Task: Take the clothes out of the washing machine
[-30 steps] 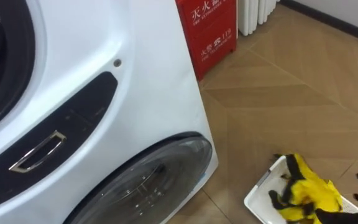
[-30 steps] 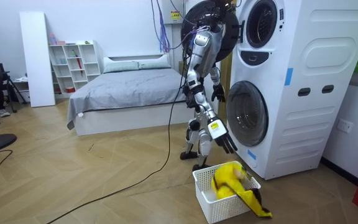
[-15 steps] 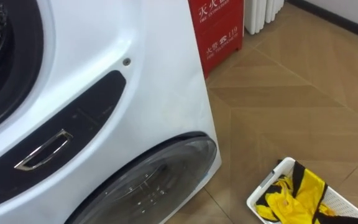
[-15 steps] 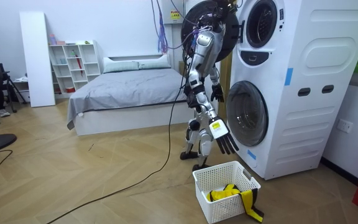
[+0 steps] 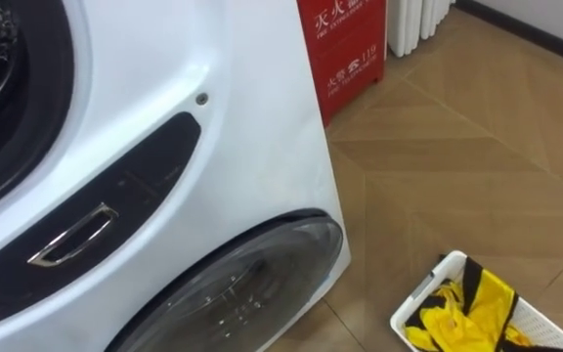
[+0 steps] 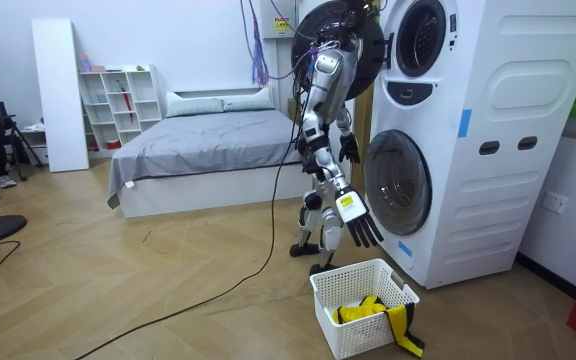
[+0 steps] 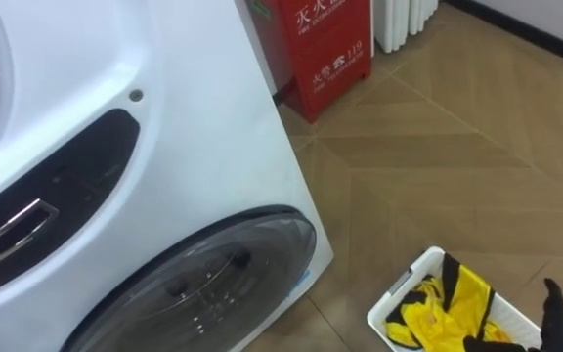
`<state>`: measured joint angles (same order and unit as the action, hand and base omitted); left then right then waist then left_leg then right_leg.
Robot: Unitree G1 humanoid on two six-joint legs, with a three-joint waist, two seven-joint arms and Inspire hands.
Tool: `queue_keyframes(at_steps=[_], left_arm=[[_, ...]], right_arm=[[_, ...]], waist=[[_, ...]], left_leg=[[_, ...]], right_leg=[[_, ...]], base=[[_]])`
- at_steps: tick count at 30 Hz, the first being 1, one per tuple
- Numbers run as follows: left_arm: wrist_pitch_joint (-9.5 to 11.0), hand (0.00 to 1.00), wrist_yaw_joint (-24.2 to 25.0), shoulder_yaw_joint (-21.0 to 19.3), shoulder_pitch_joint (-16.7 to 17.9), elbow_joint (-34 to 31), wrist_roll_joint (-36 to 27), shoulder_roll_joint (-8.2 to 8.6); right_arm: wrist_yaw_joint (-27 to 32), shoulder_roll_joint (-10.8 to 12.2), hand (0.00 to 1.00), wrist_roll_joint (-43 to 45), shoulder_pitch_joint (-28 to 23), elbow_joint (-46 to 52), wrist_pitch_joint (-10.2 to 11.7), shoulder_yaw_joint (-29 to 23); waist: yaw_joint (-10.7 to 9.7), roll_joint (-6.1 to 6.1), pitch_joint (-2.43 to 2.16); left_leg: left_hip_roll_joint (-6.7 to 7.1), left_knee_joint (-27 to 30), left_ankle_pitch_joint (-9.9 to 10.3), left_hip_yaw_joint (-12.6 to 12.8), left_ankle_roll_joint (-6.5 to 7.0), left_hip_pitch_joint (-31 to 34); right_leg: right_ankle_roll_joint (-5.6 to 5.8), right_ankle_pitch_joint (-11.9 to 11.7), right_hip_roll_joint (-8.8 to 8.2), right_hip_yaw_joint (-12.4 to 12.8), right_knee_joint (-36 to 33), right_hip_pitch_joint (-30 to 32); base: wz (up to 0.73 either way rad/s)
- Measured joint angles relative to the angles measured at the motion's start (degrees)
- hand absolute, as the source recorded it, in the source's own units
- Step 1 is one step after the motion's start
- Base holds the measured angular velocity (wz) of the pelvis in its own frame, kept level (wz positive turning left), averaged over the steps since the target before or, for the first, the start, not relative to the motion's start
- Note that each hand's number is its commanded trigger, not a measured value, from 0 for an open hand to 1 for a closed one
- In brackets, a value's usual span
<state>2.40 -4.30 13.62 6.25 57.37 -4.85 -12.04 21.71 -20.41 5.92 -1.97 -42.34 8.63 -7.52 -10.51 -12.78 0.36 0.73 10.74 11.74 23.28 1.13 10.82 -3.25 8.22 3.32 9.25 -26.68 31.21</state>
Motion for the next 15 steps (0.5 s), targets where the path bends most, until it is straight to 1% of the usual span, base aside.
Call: queue_keyframes(at_steps=[1,2,4,5,6,7,8,9,10,11,12,13,14,15], left_arm=[[0.0,0.0,0.0,-0.1,0.1,0.0,0.0,0.03],[0.1,0.0,0.0,-0.2,0.3,-0.1,0.0,0.04],[0.1,0.0,0.0,-0.2,0.8,-0.1,0.1,-0.01],[0.1,0.0,-0.1,-0.2,0.9,-0.1,0.1,0.0],[0.1,0.0,-0.2,-0.2,1.0,0.0,0.1,0.01],[0.1,0.0,-0.2,-0.3,1.2,0.0,0.2,0.01],[0.1,0.0,-0.2,-0.6,1.8,-0.2,0.5,0.01],[0.1,0.0,-0.2,-1.0,3.1,-0.7,0.5,0.12],[0.1,0.0,-0.3,-1.1,3.8,-0.9,0.5,0.12],[0.0,0.0,-0.6,-1.7,4.5,-1.4,0.5,0.13],[0.0,0.0,-0.9,-2.1,4.9,-1.4,0.5,0.15],[-0.1,0.0,-1.3,-2.1,4.9,-1.2,0.5,0.2],[-0.2,0.0,-1.8,-2.2,4.8,-0.9,0.5,0.54],[-0.4,0.0,-2.0,-2.3,4.4,-0.4,0.3,1.14]], right_arm=[[-0.1,0.0,0.0,0.0,-0.4,-0.1,0.0,0.0],[-0.3,0.0,0.0,0.0,-1.4,-0.3,0.0,0.0],[-0.7,-0.1,0.0,-1.6,-2.3,-2.4,0.0,0.7],[-1.4,0.0,0.0,-3.2,-3.1,-3.7,-0.5,1.1],[-2.5,0.4,0.0,-4.6,-3.8,-5.9,-0.8,1.5],[-3.0,0.8,0.0,-5.7,-3.9,-7.2,-1.2,1.9],[-4.2,2.0,0.0,-8.1,-3.9,-9.5,-2.2,2.1],[-5.3,3.0,0.0,-10.0,-3.8,-11.4,-2.7,2.9],[-5.7,3.4,0.0,-11.0,-3.9,-11.9,-2.9,3.7],[-6.8,4.4,0.0,-12.5,-3.8,-13.2,-3.1,5.2],[-8.1,5.7,0.0,-13.5,-3.7,-14.1,-3.4,6.5],[-8.9,6.2,0.0,-13.8,-3.5,-14.9,-3.4,7.0],[-10.4,7.1,0.0,-14.6,-3.0,-16.8,-3.7,8.5],[-11.8,7.7,0.0,-17.0,-2.6,-18.9,-3.8,10.0]], waist=[[0.0,0.01,0.0],[0.3,0.22,0.15],[0.9,0.47,0.17],[1.2,0.79,0.11],[1.6,1.48,0.06],[1.9,2.02,0.03],[3.1,3.12,0.01],[3.9,3.88,-0.12],[4.2,4.32,-0.13],[4.4,5.19,-0.31],[4.7,6.17,-0.34],[4.8,6.58,-0.22],[4.9,7.17,-0.23],[5.7,7.95,-0.12]], left_leg=[[-0.06,0.0,0.0,-0.1,0.0,-0.6],[-0.31,0.0,0.0,-0.4,-0.01,-1.8],[-0.69,-0.1,0.0,-1.7,-0.04,-3.8],[-0.84,-0.2,0.0,-2.8,-0.08,-5.1],[-0.9,-0.3,-0.1,-3.7,-0.15,-6.2],[-0.95,-0.3,-0.1,-4.1,-0.25,-6.8],[-1.0,-0.5,-0.3,-4.7,-0.43,-7.9],[-1.36,-0.6,-0.3,-5.1,-0.44,-8.8],[-1.48,-0.6,-0.3,-5.6,-0.45,-9.2],[-1.75,-0.7,-0.3,-6.9,-0.47,-9.6],[-2.04,-0.7,-0.3,-7.7,-0.49,-9.9],[-2.19,-0.8,-0.3,-8.0,-0.53,-10.1],[-2.49,-1.2,-0.5,-8.6,-0.87,-10.8],[-2.71,-1.3,-0.5,-9.4,-0.89,-11.5]], right_leg=[[-0.12,0.1,-0.16,-0.5,0.1,-0.6],[-0.39,0.3,-0.42,-1.6,0.6,-2.3],[-0.61,0.6,-0.54,-2.9,1.7,-5.3],[-0.55,1.1,-0.85,-4.1,1.9,-7.0],[-0.72,1.5,-1.11,-5.0,2.0,-8.4],[-0.64,1.7,-1.06,-5.0,2.1,-9.2],[-0.73,2.0,-1.07,-5.4,2.3,-10.6],[-1.07,1.7,-1.13,-6.4,3.2,-12.0],[-1.21,1.7,-1.26,-7.2,3.7,-12.7],[-1.32,1.6,-1.38,-8.3,4.5,-13.8],[-1.4,1.4,-1.38,-9.4,5.6,-14.9],[-1.36,1.3,-1.3,-9.9,6.2,-15.7],[-1.36,0.9,-1.32,-11.3,8.0,-17.5],[-1.31,0.7,-1.34,-12.4,9.3,-19.2]], base=[[0.17],[0.22],[0.31],[0.49],[0.53],[0.43],[0.28],[0.24],[0.29],[0.45],[0.52],[0.64],[0.63],[0.57]])
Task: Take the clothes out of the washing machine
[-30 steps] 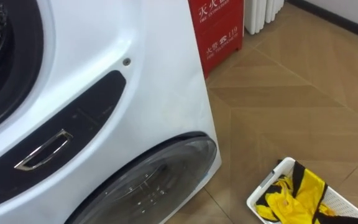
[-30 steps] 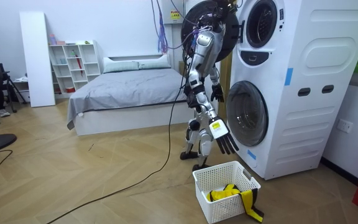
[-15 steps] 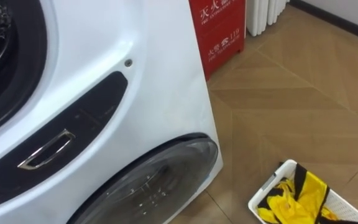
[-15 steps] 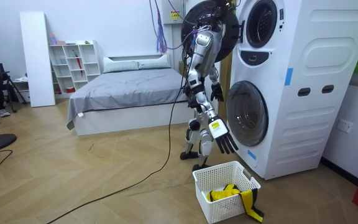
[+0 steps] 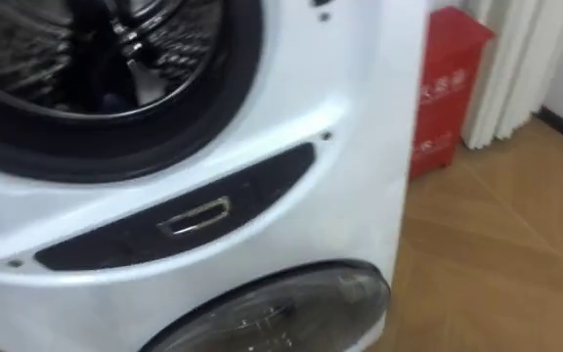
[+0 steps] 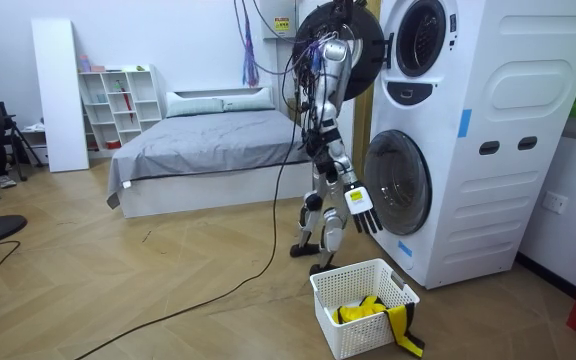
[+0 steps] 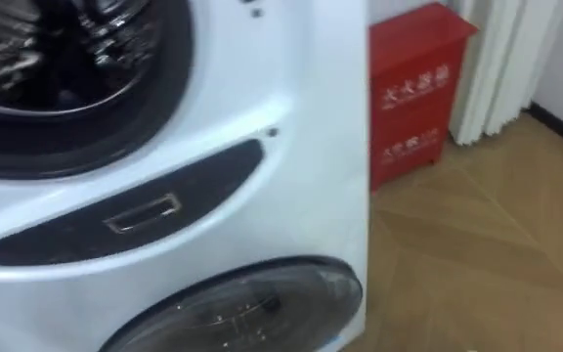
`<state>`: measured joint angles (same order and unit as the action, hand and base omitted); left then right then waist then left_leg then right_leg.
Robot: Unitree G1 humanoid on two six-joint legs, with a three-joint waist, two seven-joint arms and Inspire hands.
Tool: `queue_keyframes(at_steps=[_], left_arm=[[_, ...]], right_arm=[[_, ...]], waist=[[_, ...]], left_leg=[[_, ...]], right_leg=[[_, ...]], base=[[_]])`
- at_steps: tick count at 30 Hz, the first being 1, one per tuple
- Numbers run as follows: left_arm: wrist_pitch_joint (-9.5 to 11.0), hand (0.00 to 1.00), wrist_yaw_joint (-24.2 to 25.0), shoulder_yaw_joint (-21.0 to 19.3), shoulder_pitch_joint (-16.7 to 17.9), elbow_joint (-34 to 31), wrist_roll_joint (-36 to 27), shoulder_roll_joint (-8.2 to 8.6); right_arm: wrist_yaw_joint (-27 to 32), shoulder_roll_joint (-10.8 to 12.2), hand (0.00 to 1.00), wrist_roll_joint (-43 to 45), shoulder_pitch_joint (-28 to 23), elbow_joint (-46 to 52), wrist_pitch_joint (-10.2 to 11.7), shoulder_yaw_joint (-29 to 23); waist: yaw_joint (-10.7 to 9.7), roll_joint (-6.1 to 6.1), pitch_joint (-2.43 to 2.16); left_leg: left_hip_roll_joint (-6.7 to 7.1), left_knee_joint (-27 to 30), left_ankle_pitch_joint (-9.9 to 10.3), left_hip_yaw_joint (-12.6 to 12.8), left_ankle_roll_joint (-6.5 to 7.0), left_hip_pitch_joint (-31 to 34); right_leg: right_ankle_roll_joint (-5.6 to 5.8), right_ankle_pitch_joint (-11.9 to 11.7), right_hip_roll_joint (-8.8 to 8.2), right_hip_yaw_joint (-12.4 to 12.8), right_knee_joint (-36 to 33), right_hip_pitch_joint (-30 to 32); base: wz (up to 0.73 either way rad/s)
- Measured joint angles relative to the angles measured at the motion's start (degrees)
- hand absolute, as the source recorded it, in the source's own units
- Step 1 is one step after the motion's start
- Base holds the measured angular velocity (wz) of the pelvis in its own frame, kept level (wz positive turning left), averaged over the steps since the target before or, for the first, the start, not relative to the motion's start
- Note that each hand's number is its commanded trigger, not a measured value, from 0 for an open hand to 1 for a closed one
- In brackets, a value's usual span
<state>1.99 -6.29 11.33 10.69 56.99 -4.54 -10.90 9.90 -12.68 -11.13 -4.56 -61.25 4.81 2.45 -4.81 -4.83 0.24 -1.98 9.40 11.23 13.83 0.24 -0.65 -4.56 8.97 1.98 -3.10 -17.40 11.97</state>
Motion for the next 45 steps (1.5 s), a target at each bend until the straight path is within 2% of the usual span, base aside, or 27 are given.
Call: queue_keyframes(at_steps=[2,3,7,9,11,15,18,21,29,34,37,41,43,45], left_arm=[[-0.1,0.0,-0.9,-0.5,-0.1,0.4,0.2,1.33],[-0.2,0.0,-1.1,-1.7,-0.2,0.5,0.3,1.63],[-0.3,0.0,-1.0,-3.5,-0.1,1.1,0.2,1.96],[-0.7,0.0,-0.9,-4.9,-0.2,2.4,0.1,2.25],[-1.7,0.0,-0.9,-6.0,-0.4,2.8,0.2,2.3],[-2.2,0.0,-0.5,-8.4,-0.2,3.5,0.4,2.41],[-2.3,0.0,-0.2,-9.6,-0.4,3.9,2.8,2.4],[-2.4,0.0,0.2,-11.3,-0.1,4.1,3.1,2.42],[-3.0,0.0,0.2,-12.4,0.9,4.2,4.2,2.45],[-3.3,0.0,0.2,-12.4,0.1,4.5,4.3,2.45],[-3.3,0.0,0.1,-12.4,0.3,4.6,4.4,2.47],[-3.3,0.0,-0.9,-12.4,0.1,4.5,5.4,2.6],[-3.3,0.0,-0.9,-12.4,0.0,4.5,6.2,2.6],[-3.2,0.0,-0.9,-13.6,0.0,4.5,7.8,2.61]], right_arm=[[-1.7,1.0,0.0,-3.2,0.4,-2.0,-1.0,0.9],[-2.7,1.6,0.0,-4.2,0.3,-2.9,-1.2,0.8],[-6.1,2.4,0.0,-4.8,0.2,-3.9,-1.5,0.9],[-7.7,2.8,0.0,-5.4,0.5,-6.0,-2.4,1.4],[-8.4,3.1,0.0,-5.3,0.8,-7.6,-3.4,1.4],[-9.8,3.3,0.0,-4.9,1.0,-9.2,-4.5,1.4],[-10.2,3.5,0.0,-4.5,1.2,-9.8,-4.7,1.4],[-10.3,3.7,0.0,-4.0,1.1,-9.8,-4.9,1.4],[-10.1,4.1,0.0,-3.0,0.7,-9.6,-4.9,1.6],[-10.1,4.1,0.0,-3.0,0.7,-9.6,-4.8,2.0],[-10.2,4.0,0.0,-3.0,0.3,-9.0,-4.8,2.2],[-11.2,4.0,0.0,-2.4,-0.1,-7.3,-4.7,3.3],[-11.5,3.9,0.0,-2.2,0.0,-7.3,-4.6,3.7],[-12.8,3.9,0.0,-0.5,0.4,-7.3,-4.6,3.6]], waist=[[1.4,0.78,-0.02],[1.9,1.62,0.07],[2.1,2.29,0.02],[2.3,2.86,0.06],[2.8,3.21,0.04],[3.6,4.23,0.5],[4.0,4.75,0.24],[5.3,5.08,0.3],[6.7,5.12,0.3],[6.7,4.98,0.29],[6.6,4.7,0.53],[6.7,4.5,0.45],[6.8,4.5,0.43],[6.9,4.75,0.35]], left_leg=[[-0.13,0.0,0.0,-1.2,-0.04,-1.1],[-0.22,0.0,0.1,-2.5,-0.09,-1.4],[-0.27,0.0,0.1,-4.4,-0.09,-1.9],[-0.29,-0.2,0.1,-5.2,-0.1,-2.6],[-0.29,-0.3,0.1,-5.5,-0.1,-3.3],[-0.28,-0.5,0.1,-7.1,-0.1,-5.0],[-0.25,-0.7,0.1,-8.5,-0.15,-5.2],[-0.27,-0.9,0.1,-8.9,-0.16,-5.9],[-0.38,-0.9,0.5,-9.1,-0.75,-6.4],[-0.43,-1.0,0.5,-9.0,-0.75,-6.4],[-0.5,-1.0,0.5,-8.9,-0.76,-6.9],[-0.67,-0.2,0.7,-7.7,-1.11,-6.9],[-0.72,0.4,0.8,-7.7,-1.31,-6.9],[-1.37,2.8,1.6,-7.7,-2.23,-6.3]], right_leg=[[0.06,-0.1,-0.09,-1.2,1.3,-2.1],[0.12,-0.2,-0.18,-2.1,2.3,-3.2],[0.28,-0.4,-0.62,-4.9,4.6,-5.6],[0.36,-0.6,-0.66,-5.9,5.8,-7.4],[0.36,-0.6,-0.71,-6.6,6.5,-8.7],[0.39,-0.6,-0.68,-7.5,7.3,-11.2],[0.41,-0.6,-0.6,-8.1,7.9,-11.9],[0.41,-0.6,-0.48,-8.0,8.5,-12.8],[0.46,-0.6,-0.26,-7.8,8.7,-13.3],[0.47,-0.6,-0.13,-7.5,8.6,-13.3],[0.48,-0.5,0.0,-7.1,8.7,-14.0],[0.45,-0.3,0.15,-6.6,8.5,-14.0],[0.33,-0.2,0.16,-6.5,8.5,-13.9],[0.05,0.1,0.31,-6.5,7.9,-13.8]], base=[[0.41],[0.41],[0.34],[0.21],[0.17],[0.11],[0.14],[0.0],[0.01],[0.0],[-0.03],[-0.03],[0.0],[-0.07]])
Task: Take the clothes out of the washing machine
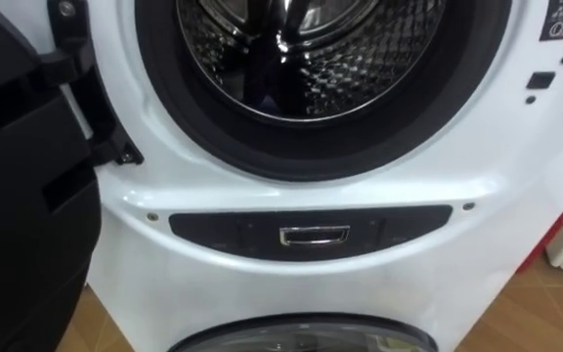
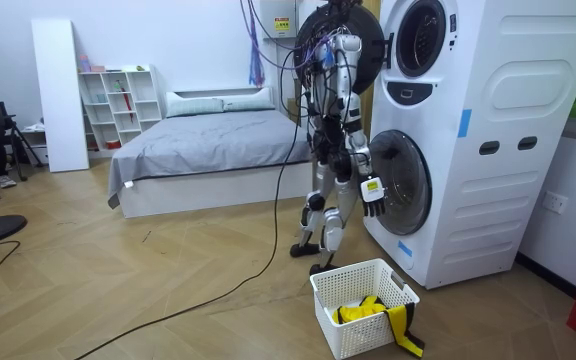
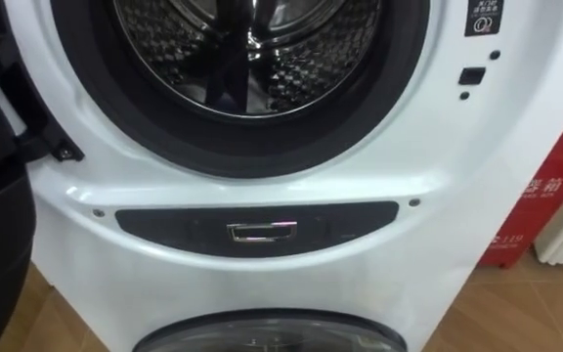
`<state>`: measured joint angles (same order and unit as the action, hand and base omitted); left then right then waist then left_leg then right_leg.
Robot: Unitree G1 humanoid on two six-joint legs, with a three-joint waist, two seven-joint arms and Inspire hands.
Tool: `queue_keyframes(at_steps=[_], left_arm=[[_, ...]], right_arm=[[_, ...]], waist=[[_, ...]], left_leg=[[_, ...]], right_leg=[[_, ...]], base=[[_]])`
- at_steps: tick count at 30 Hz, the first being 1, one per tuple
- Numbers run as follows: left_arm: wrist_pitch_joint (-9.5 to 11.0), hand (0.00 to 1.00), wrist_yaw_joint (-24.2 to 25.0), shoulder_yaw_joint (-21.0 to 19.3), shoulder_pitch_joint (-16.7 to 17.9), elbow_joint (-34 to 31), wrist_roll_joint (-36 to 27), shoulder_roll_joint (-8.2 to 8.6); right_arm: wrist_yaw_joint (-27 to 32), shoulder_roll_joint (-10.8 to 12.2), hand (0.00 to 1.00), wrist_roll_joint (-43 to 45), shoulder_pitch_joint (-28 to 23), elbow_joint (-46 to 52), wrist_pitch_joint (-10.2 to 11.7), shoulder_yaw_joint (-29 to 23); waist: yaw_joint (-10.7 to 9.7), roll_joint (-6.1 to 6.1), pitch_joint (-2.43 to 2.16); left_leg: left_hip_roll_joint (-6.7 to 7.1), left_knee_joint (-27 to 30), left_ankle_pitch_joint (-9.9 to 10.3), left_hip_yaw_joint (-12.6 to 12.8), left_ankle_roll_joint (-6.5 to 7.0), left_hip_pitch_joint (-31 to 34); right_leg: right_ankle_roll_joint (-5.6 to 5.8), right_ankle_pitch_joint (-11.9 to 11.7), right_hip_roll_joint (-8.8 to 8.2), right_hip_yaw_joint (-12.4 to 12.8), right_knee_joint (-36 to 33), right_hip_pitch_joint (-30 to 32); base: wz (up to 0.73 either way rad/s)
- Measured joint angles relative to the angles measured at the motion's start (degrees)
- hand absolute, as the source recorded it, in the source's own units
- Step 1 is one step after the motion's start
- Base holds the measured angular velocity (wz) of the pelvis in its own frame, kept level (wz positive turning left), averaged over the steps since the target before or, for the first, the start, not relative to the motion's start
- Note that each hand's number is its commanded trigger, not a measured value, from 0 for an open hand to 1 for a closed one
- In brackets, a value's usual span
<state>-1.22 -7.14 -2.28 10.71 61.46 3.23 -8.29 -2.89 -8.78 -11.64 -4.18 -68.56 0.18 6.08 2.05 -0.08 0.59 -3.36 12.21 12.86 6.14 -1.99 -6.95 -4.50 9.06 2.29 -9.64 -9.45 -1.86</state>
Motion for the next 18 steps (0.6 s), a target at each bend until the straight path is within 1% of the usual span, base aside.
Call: queue_keyframes(at_steps=[1,2,3,4,5,6,7,8,9,10,11,12,13,14,15,16,17,18], left_arm=[[0.0,0.0,0.0,-0.2,0.1,-0.1,0.2,-0.07],[0.0,0.0,0.1,-0.8,0.4,-0.2,0.4,-0.06],[0.0,0.0,0.2,-1.5,0.7,-0.9,1.2,0.1],[0.0,0.0,0.3,-1.5,0.7,-1.1,1.4,0.12],[0.0,0.0,0.6,-1.6,0.6,-1.6,1.5,0.2],[0.0,0.0,1.0,-2.0,0.6,-2.9,2.3,0.65],[0.0,0.0,1.3,-2.1,0.4,-3.4,2.9,0.91],[0.0,0.0,1.7,-2.1,0.0,-3.4,3.9,1.32],[0.0,0.0,2.2,-2.1,0.0,-3.2,4.4,1.57],[0.1,0.0,2.4,-2.1,-0.4,-2.9,4.3,1.58],[0.2,0.0,2.8,-2.1,-1.0,-2.3,4.1,1.53],[0.3,0.0,3.2,-2.0,-2.5,-2.4,4.0,1.55],[0.4,0.0,3.4,-1.9,-3.2,-2.4,4.0,1.54],[0.6,0.0,4.0,-1.7,-4.7,-2.5,4.0,1.54],[0.8,0.0,4.3,-0.9,-6.1,-2.6,4.1,1.53],[0.9,0.0,4.5,-0.7,-6.8,-2.8,4.5,1.58],[1.2,0.0,4.5,-0.6,-7.7,-3.4,5.3,1.58],[1.3,0.0,4.5,-0.6,-8.4,-3.3,6.2,1.57]], right_arm=[[-0.4,0.0,0.0,0.9,0.2,0.0,0.0,-0.1],[-0.9,0.0,0.0,2.6,0.4,0.1,0.0,-0.2],[-1.4,0.0,0.0,4.2,0.8,0.1,0.0,-0.6],[-1.6,-0.1,0.0,4.9,0.9,0.2,0.0,-0.6],[-1.9,-0.1,0.0,6.0,1.0,0.9,0.0,-0.6],[-2.2,-0.3,0.0,7.8,1.0,1.9,0.1,-1.0],[-2.2,-0.4,0.0,8.8,1.0,2.2,0.3,-1.3],[-2.3,-0.7,0.0,10.2,1.4,2.2,0.4,-1.4],[-2.2,-0.9,0.0,11.2,1.5,2.2,0.5,-1.9],[-2.1,-0.9,0.0,11.3,1.6,2.2,0.6,-2.0],[-2.0,-0.8,0.0,11.5,1.7,2.2,0.9,-2.9],[-1.7,-0.9,0.0,11.3,1.4,2.2,1.0,-3.6],[-1.5,-0.9,0.0,10.8,1.2,2.2,1.0,-4.0],[-1.4,-0.8,0.0,9.6,1.2,2.3,1.3,-4.8],[-1.4,-0.7,0.0,8.8,1.3,2.3,1.8,-5.1],[-1.4,-0.6,0.0,8.7,1.6,2.3,1.8,-5.5],[-1.5,-0.6,0.0,9.2,2.4,2.3,1.8,-5.9],[-1.3,-0.3,0.0,10.3,3.2,2.5,1.7,-6.3]], waist=[[-0.1,0.01,-0.03],[0.0,-0.05,-0.01],[0.2,-0.07,-0.02],[0.2,-0.17,-0.06],[0.0,-0.39,-0.16],[-0.2,-0.52,-0.12],[-0.2,-0.92,-0.02],[-0.3,-1.67,0.17],[-0.5,-2.57,-0.37],[-0.9,-2.88,-0.46],[-2.0,-3.16,-0.41],[-3.3,-3.31,-0.37],[-3.6,-3.36,-0.38],[-3.7,-3.51,-0.25],[-4.0,-4.19,-0.53],[-4.1,-4.22,-0.4],[-4.4,-4.0,-0.09],[-4.1,-3.97,0.06]], left_leg=[[-0.03,1.2,0.4,-0.1,-0.23,0.4],[-0.36,4.4,1.2,-0.2,-0.73,1.5],[-0.98,8.4,2.0,-0.1,-0.96,3.2],[-1.28,10.3,2.4,-0.4,-0.95,4.2],[-1.98,13.8,2.9,-0.9,-1.19,6.0],[-2.52,17.1,3.5,-1.7,-1.29,7.4],[-3.09,19.2,3.9,-1.7,-1.48,7.9],[-4.08,24.8,4.3,-1.6,-1.31,8.8],[-5.01,30.4,4.4,-1.9,-1.52,8.9],[-4.96,32.2,4.5,-2.1,-1.73,8.3],[-4.62,33.3,4.4,-2.7,-1.9,6.7],[-4.25,32.3,4.2,-4.2,-2.3,4.8],[-4.19,30.9,4.1,-4.6,-2.77,3.6],[-4.23,26.5,4.3,-5.0,-3.56,1.1],[-4.51,21.1,4.7,-5.3,-4.0,-1.3],[-4.65,18.4,5.8,-5.3,-4.35,-2.1],[-4.78,13.1,7.8,-5.4,-3.99,-3.3],[-4.77,8.2,9.1,-5.4,-3.62,-4.0]], right_leg=[[-0.16,0.1,0.06,0.0,-0.5,0.0],[-0.45,0.2,0.32,0.0,-0.9,0.2],[-0.82,0.4,0.57,0.0,-1.4,0.3],[-1.04,0.5,0.78,0.0,-1.4,0.4],[-1.47,0.4,1.26,-0.1,-1.4,0.6],[-2.04,0.5,1.71,-0.3,-1.6,0.9],[-2.34,0.7,1.92,-0.8,-1.9,0.9],[-2.97,1.1,2.31,-2.4,-3.0,1.0],[-3.33,1.4,2.81,-3.6,-3.5,1.2],[-3.39,1.4,2.98,-4.2,-3.7,1.2],[-3.46,1.4,2.96,-5.3,-4.5,1.8],[-3.46,1.4,2.97,-6.3,-5.3,2.7],[-3.47,1.4,3.03,-6.6,-5.7,3.2],[-3.5,1.4,3.11,-7.0,-7.0,4.7],[-3.52,1.1,3.11,-7.9,-7.9,6.6],[-3.46,0.8,3.09,-8.1,-8.5,7.7],[-3.38,-0.1,2.87,-8.5,-9.4,9.8],[-3.31,-1.7,2.84,-8.6,-9.2,11.4]], base=[[-0.14],[-0.2],[-0.18],[-0.14],[-0.09],[-0.1],[-0.24],[-0.4],[-0.41],[-0.17],[0.22],[0.36],[0.31],[0.24],[0.22],[0.23],[0.1],[0.04]])
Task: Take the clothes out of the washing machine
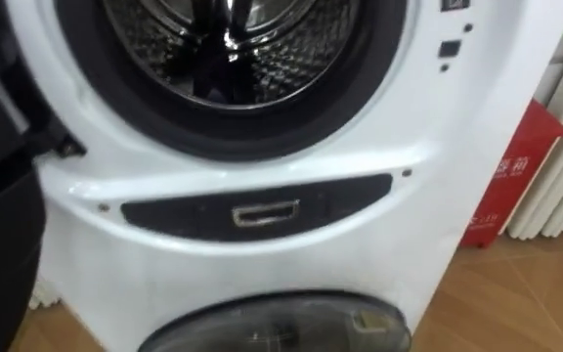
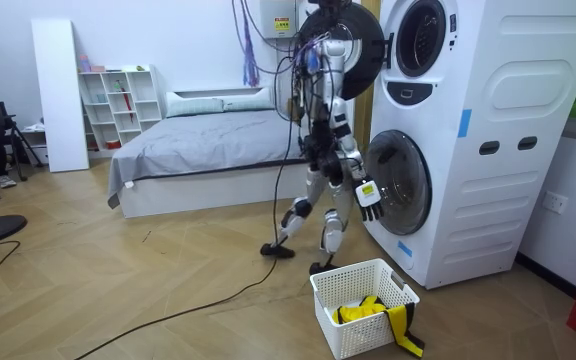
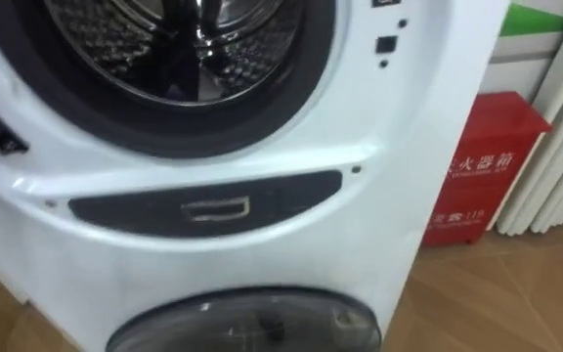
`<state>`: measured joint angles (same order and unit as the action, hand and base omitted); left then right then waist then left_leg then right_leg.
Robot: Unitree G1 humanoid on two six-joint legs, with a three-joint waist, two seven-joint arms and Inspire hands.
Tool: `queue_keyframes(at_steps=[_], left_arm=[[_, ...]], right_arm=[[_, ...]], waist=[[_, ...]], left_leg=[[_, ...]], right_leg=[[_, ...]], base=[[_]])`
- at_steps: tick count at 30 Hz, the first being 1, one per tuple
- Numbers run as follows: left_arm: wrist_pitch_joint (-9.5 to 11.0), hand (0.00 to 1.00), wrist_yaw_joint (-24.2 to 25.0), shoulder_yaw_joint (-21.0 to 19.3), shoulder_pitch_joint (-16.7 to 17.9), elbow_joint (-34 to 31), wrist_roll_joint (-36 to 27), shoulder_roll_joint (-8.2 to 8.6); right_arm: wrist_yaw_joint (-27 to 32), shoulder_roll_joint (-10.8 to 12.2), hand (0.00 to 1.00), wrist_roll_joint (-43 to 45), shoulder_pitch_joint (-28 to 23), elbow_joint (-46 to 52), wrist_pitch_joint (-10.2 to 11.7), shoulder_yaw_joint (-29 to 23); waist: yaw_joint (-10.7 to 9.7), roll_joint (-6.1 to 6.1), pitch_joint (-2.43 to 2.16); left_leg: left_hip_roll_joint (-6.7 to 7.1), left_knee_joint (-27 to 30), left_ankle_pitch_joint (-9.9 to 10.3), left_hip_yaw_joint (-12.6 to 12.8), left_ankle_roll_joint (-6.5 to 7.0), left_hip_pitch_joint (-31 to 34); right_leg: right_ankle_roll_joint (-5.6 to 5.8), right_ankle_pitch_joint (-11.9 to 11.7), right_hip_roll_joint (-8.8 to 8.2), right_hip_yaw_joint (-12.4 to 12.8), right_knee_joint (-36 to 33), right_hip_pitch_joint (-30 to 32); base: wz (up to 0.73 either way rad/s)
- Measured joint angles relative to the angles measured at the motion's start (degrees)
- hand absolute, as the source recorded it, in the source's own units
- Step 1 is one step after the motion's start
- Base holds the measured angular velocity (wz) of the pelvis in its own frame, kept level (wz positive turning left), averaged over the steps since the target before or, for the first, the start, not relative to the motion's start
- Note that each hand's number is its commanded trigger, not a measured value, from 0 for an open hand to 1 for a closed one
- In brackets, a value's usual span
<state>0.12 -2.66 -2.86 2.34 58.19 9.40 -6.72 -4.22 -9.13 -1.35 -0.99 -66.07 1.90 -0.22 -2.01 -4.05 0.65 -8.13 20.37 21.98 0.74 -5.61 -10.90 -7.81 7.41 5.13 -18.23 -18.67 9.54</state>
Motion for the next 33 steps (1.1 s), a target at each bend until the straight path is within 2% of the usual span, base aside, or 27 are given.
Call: queue_keyframes(at_steps=[1,2,3,4,5,6,7,8,9,10,11,12,13,14,15,16,17,18,21,25,27,33], left_arm=[[0.1,0.0,0.0,0.0,-0.1,0.0,0.2,0.0],[0.2,0.0,-0.3,0.1,-0.2,0.2,0.3,0.0],[0.2,0.0,-0.7,0.5,-0.4,0.4,0.2,-0.02],[0.2,0.0,-0.7,0.6,-0.3,0.8,0.2,-0.03],[0.2,0.0,-0.7,1.0,0.3,2.4,0.2,-0.12],[0.2,0.0,-0.7,1.9,1.5,3.2,0.0,-0.41],[0.2,0.0,-0.7,2.3,2.2,3.3,0.0,-0.64],[0.2,0.0,-0.8,2.3,2.9,3.8,0.2,-0.75],[0.3,0.0,-1.1,2.6,3.5,3.8,-0.4,-1.18],[0.3,0.0,-1.3,2.5,3.9,3.8,-0.9,-1.33],[0.3,0.0,-2.1,2.5,4.7,3.8,-1.1,-1.5],[0.3,0.0,-2.9,2.4,5.7,3.8,-2.1,-1.99],[0.3,0.0,-3.4,2.3,6.3,3.8,-2.6,-2.18],[0.3,0.0,-4.1,1.7,7.4,3.8,-3.7,-2.26],[0.3,0.0,-4.5,0.8,8.0,3.8,-4.3,-2.14],[0.3,0.0,-4.6,0.7,8.1,3.8,-4.3,-2.11],[0.5,0.0,-4.6,0.2,8.2,3.8,-4.3,-2.13],[0.9,0.0,-4.7,-0.6,8.5,3.8,-4.3,-1.94],[2.1,0.0,-4.8,-1.0,8.4,3.8,-5.0,-1.85],[2.3,0.0,-5.5,-1.4,8.1,3.8,-6.2,-0.72],[2.3,0.0,-5.5,-1.5,8.3,3.8,-6.8,-0.19],[2.3,0.0,-5.5,-1.6,7.7,5.1,-7.9,-0.01]], right_arm=[[0.2,0.1,0.0,0.4,0.2,0.3,0.0,-0.1],[0.6,0.1,0.0,1.0,0.4,0.7,-0.2,-0.1],[1.1,0.1,0.0,1.5,0.3,1.1,-0.2,-0.3],[1.1,0.2,0.0,1.6,0.1,1.3,-0.2,-0.3],[1.1,0.2,0.0,1.5,-0.3,1.6,-0.2,-0.6],[1.3,0.2,0.0,0.3,-0.5,1.7,-0.3,-0.5],[1.3,0.3,0.0,-0.3,-0.6,1.8,-0.5,-0.6],[1.6,0.2,0.0,-1.5,-1.6,2.0,-0.7,-1.5],[1.7,0.0,0.0,-3.3,-1.9,2.0,-0.9,-2.3],[1.6,-0.3,0.0,-3.9,-2.0,1.8,-0.9,-2.3],[1.7,-0.6,0.0,-4.0,-2.1,1.5,-0.9,-2.2],[1.7,-0.4,0.0,-4.1,-2.0,1.2,-0.5,-2.0],[1.7,-0.3,0.0,-4.2,-1.8,1.0,-0.5,-1.4],[1.7,-0.2,0.0,-4.8,-1.9,0.6,-0.4,-0.3],[1.6,-0.1,0.0,-4.9,-2.0,-0.3,-0.4,1.0],[1.6,-0.1,0.0,-4.9,-2.0,-0.8,-0.4,1.4],[1.6,0.1,0.0,-4.9,-2.5,-1.2,-0.4,1.8],[1.6,0.2,0.0,-4.9,-2.5,-1.2,-0.5,2.3],[1.7,0.2,0.0,-4.8,-2.5,-1.1,-0.5,3.4],[2.3,0.5,0.0,-4.6,-2.2,-1.0,0.1,3.6],[3.0,0.5,0.0,-3.0,-2.0,-0.9,0.7,3.5],[3.7,0.5,0.0,-2.6,0.2,-0.5,1.3,3.4]], waist=[[0.2,0.01,0.0],[0.6,0.06,-0.02],[0.7,0.27,0.1],[1.2,0.49,0.11],[1.4,1.22,-0.27],[0.9,1.28,-0.38],[0.7,1.3,-0.34],[0.3,0.97,-0.3],[0.2,1.04,-0.3],[0.2,1.1,-0.28],[0.6,1.31,-0.39],[0.9,1.7,-0.47],[1.1,1.88,-0.5],[1.2,2.84,-0.52],[1.4,3.5,-0.62],[1.6,3.59,-0.64],[2.7,4.07,-0.58],[3.1,4.04,-0.53],[3.1,4.52,-0.57],[4.1,4.81,-0.67],[4.2,5.02,-0.67],[4.2,5.22,-0.26]], left_leg=[[0.05,-2.2,0.4,0.1,0.25,-0.3],[0.64,-6.2,0.9,0.3,1.12,-0.8],[1.81,-8.0,0.9,1.0,4.08,-0.5],[2.52,-8.1,0.4,1.5,5.61,0.0],[4.19,-7.7,-0.8,2.3,7.22,1.3],[5.62,-7.3,-1.5,2.8,8.41,2.3],[6.06,-6.7,-1.8,3.9,8.81,2.9],[6.04,-5.6,-2.3,6.3,9.1,3.7],[6.05,-5.9,-3.2,8.1,9.15,3.8],[6.1,-6.5,-3.8,8.3,9.27,3.7],[6.25,-7.8,-5.1,8.5,9.35,3.6],[6.79,-8.8,-6.1,8.5,9.41,3.6],[7.17,-9.1,-6.4,8.6,9.44,3.7],[7.74,-9.1,-6.7,8.7,9.35,3.9],[8.13,-8.9,-6.9,8.8,9.16,4.2],[8.18,-8.9,-7.0,8.9,9.04,4.3],[8.18,-8.8,-7.2,10.0,8.71,4.3],[7.84,-8.8,-7.3,10.3,8.39,4.4],[7.44,-9.0,-7.8,10.1,7.62,4.6],[6.89,-9.0,-8.1,9.8,7.14,4.3],[6.89,-9.0,-8.1,8.6,7.08,4.4],[7.0,-9.1,-8.1,6.8,7.07,4.3]], right_leg=[[0.17,-0.9,-0.04,0.2,0.0,0.8],[0.61,-2.5,-0.27,0.7,0.1,2.6],[1.21,-4.7,-1.0,0.9,0.3,3.9],[1.53,-6.0,-1.55,1.2,0.9,4.1],[2.55,-8.6,-2.74,2.8,3.0,4.1],[4.18,-11.2,-3.71,5.3,4.8,3.9],[4.89,-11.3,-4.4,6.3,4.6,3.8],[7.19,-8.4,-6.28,7.0,0.1,3.4],[8.36,-4.3,-8.47,6.9,-6.6,2.8],[8.73,-2.8,-9.35,6.9,-9.2,2.1],[9.59,-0.5,-10.53,7.2,-12.8,0.1],[10.39,1.1,-10.95,8.4,-13.1,-3.1],[10.64,2.2,-11.0,9.2,-12.2,-5.0],[10.86,3.7,-10.97,9.9,-8.0,-8.5],[11.13,4.1,-10.64,9.6,-2.5,-10.9],[11.07,4.0,-10.49,9.6,-0.5,-11.7],[11.07,4.0,-10.14,10.0,2.9,-12.7],[10.67,3.4,-9.53,10.1,5.0,-13.5],[10.06,2.8,-8.51,10.1,7.3,-13.6],[9.42,2.4,-7.83,9.7,8.3,-14.3],[9.31,2.3,-7.71,9.1,8.9,-14.7],[9.31,2.3,-7.77,8.0,9.2,-15.7]], base=[[-0.05],[-0.05],[-0.07],[-0.08],[-0.05],[0.05],[0.35],[0.6],[0.66],[0.5],[0.26],[0.12],[-0.04],[-0.13],[-0.16],[-0.32],[-0.42],[-0.38],[-0.06],[0.03],[0.1],[0.09]])
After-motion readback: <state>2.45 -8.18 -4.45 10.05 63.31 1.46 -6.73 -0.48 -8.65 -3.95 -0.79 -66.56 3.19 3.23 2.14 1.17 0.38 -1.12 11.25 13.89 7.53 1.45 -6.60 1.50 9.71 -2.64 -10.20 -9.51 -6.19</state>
